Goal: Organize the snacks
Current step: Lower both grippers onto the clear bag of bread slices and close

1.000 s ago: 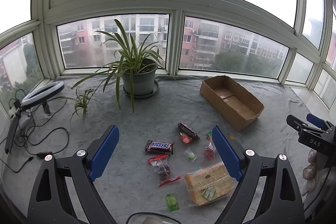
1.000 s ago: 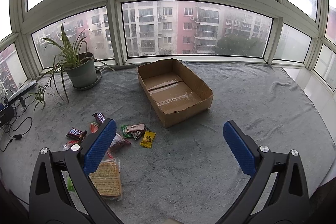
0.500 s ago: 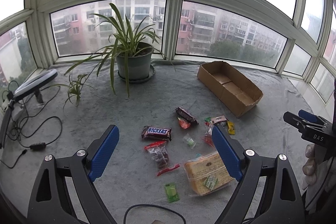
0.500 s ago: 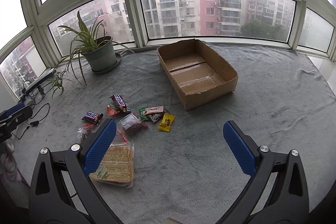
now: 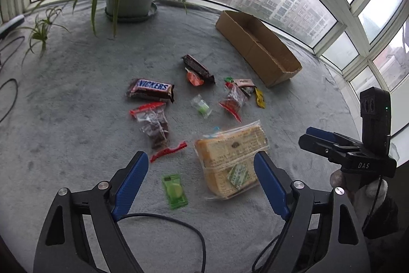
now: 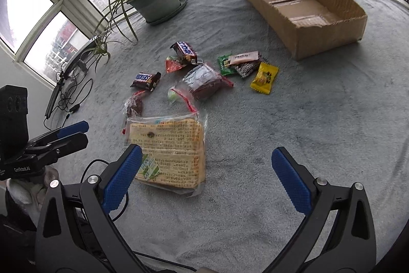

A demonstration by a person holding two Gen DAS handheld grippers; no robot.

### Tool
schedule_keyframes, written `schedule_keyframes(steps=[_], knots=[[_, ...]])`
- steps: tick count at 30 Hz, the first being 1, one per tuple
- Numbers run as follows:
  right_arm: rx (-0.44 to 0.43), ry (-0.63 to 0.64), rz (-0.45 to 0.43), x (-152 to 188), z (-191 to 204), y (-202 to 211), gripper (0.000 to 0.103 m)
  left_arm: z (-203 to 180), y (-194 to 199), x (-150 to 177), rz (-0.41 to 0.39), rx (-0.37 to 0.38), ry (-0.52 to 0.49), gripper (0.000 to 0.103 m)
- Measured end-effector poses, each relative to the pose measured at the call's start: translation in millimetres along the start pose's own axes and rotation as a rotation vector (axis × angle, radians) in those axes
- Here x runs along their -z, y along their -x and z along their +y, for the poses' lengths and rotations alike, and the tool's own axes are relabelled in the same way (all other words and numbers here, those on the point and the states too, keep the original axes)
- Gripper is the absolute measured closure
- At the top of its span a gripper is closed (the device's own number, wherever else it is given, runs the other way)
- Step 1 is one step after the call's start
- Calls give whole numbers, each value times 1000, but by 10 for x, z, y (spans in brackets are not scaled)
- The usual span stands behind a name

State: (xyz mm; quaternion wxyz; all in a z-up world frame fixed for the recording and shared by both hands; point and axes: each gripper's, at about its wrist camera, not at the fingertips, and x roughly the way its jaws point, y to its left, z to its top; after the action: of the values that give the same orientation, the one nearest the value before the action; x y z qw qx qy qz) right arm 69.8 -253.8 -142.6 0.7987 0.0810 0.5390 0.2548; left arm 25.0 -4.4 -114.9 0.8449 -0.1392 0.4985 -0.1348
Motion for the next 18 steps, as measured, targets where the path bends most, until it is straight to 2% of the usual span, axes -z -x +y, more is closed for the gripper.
schedule_keyframes(steps=[4,6,8,10,13,15,18], knots=[[-42,6,58,25,36,-178,10,-18,-177,54,63,51,14,25],[-48,13,83,34,56,-249,14,-19,-261,77,98,71,19,36],[-63,14,103,42,75,-301,20,6,-348,99,128,83,32,41],[-76,13,119,56,81,-340,26,38,-416,117,155,89,45,53],[-93,4,139,65,67,-390,34,78,-481,145,178,105,64,61],[-105,-2,150,75,56,-427,37,83,-503,158,185,113,65,64],[-145,-8,168,92,69,-479,49,81,-526,164,191,118,59,66]])
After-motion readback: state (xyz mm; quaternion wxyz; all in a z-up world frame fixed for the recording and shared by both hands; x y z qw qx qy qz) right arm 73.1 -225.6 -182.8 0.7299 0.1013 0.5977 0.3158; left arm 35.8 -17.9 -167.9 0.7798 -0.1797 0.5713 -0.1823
